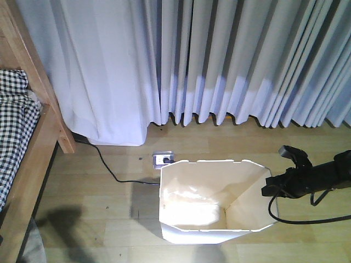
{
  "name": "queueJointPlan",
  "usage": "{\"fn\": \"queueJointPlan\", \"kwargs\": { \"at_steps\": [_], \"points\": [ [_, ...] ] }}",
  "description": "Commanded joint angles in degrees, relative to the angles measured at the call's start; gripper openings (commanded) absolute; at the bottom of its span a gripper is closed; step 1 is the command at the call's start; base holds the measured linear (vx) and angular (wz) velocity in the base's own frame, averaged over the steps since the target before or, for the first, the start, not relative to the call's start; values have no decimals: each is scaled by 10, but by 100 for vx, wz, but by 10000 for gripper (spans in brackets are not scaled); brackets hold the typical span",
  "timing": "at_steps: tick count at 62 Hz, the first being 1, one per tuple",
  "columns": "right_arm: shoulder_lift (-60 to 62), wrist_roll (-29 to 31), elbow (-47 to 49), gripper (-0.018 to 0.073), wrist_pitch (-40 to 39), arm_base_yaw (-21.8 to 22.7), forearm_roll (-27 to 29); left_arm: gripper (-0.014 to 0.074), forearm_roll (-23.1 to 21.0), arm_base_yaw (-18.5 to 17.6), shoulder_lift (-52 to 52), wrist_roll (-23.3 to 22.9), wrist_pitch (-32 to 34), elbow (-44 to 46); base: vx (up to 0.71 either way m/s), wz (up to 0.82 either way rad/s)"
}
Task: Move trash bin to bedside with robot
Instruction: 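Carry the held bin with the right gripper to the floor beside the bed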
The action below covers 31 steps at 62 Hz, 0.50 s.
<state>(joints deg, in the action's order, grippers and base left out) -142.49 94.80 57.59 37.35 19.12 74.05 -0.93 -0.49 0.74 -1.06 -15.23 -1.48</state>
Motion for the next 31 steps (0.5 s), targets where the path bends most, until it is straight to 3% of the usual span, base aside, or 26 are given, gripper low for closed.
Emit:
{"fn": "queueJointPlan", "kwargs": {
  "at_steps": [1,31],
  "points": [
    [42,3,4,-5,135,2,23,-6,-1,-3,7,-3,40,-11,10,4],
    [42,3,4,-5,135,2,23,-6,-1,-3,7,-3,40,-11,9,5]
  ]
}}
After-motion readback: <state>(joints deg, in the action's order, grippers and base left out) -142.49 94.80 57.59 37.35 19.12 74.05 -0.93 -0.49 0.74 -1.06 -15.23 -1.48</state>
